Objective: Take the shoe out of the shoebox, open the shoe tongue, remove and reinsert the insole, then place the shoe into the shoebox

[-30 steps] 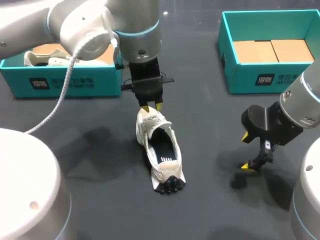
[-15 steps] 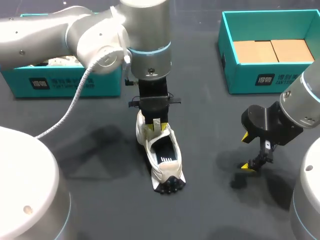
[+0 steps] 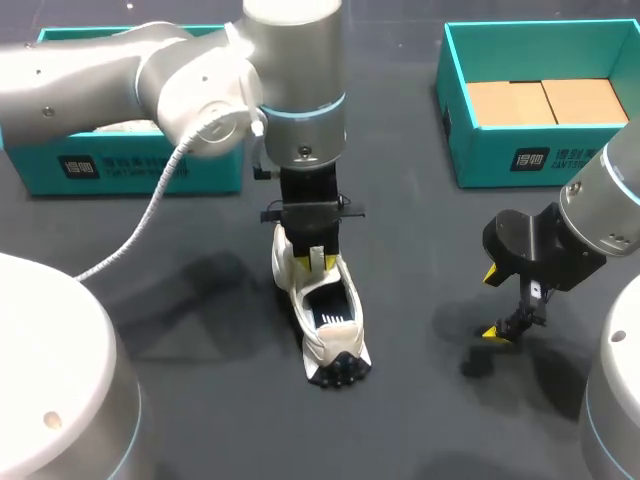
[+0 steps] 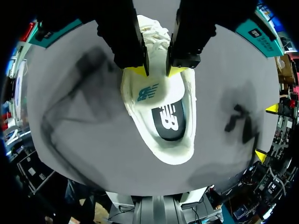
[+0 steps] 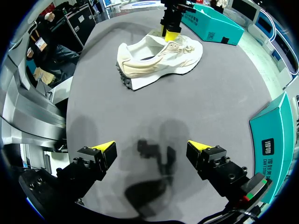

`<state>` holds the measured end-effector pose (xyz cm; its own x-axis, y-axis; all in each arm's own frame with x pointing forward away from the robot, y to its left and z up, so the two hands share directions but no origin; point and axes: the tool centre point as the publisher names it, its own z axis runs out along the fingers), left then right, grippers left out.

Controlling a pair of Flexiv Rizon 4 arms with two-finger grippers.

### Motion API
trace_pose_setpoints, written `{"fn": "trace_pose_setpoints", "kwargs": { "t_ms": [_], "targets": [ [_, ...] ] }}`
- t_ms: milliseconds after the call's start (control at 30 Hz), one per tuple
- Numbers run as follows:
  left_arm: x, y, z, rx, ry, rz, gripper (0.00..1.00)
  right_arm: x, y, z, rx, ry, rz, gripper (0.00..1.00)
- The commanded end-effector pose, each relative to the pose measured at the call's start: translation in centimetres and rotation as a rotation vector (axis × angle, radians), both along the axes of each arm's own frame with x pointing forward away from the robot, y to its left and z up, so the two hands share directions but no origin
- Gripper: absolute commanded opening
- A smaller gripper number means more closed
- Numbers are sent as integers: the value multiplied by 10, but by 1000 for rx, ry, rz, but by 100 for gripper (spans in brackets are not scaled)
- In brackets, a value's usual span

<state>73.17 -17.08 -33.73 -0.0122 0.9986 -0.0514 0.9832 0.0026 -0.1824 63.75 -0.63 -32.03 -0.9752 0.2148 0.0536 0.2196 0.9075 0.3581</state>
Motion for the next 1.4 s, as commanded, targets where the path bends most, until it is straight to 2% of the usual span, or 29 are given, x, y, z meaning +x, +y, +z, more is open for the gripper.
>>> {"fn": "trace_pose_setpoints", "kwargs": {
  "t_ms": [33, 233, 433, 567, 733, 867, 1067, 1167, 1300, 1400],
  "targets": [
    [-8, -13, -19, 7, 23, -15, 24, -2, -1, 0, 0, -3, 0, 100],
    [-23, -18, -27, 9, 44, -38, 25, -2, -1, 0, 0, -3, 0, 100],
    [-16, -5, 2, -38, -27, -8, 25, -2, -1, 0, 0, -3, 0, 100],
    [-13, 0, 10, -43, -60, 14, 25, -2, -1, 0, 0, -3, 0, 100],
    [-6, 3, 1, -26, -68, 56, 24, -2, -1, 0, 0, -3, 0, 100],
    [9, 8, -1, -32, -65, 104, 22, -2, -1, 0, 0, -3, 0, 100],
    [18, -5, -13, -5, -81, 123, 23, -2, -1, 0, 0, -3, 0, 100],
    [16, -13, -19, 12, -72, 113, 24, -2, -1, 0, 0, -3, 0, 100],
    [2, -18, -28, 31, -51, 75, 24, -2, -1, 0, 0, -3, 0, 100],
    [-6, -16, -26, 31, -47, 63, 24, -2, -1, 0, 0, -3, 0, 100]
  ]
}}
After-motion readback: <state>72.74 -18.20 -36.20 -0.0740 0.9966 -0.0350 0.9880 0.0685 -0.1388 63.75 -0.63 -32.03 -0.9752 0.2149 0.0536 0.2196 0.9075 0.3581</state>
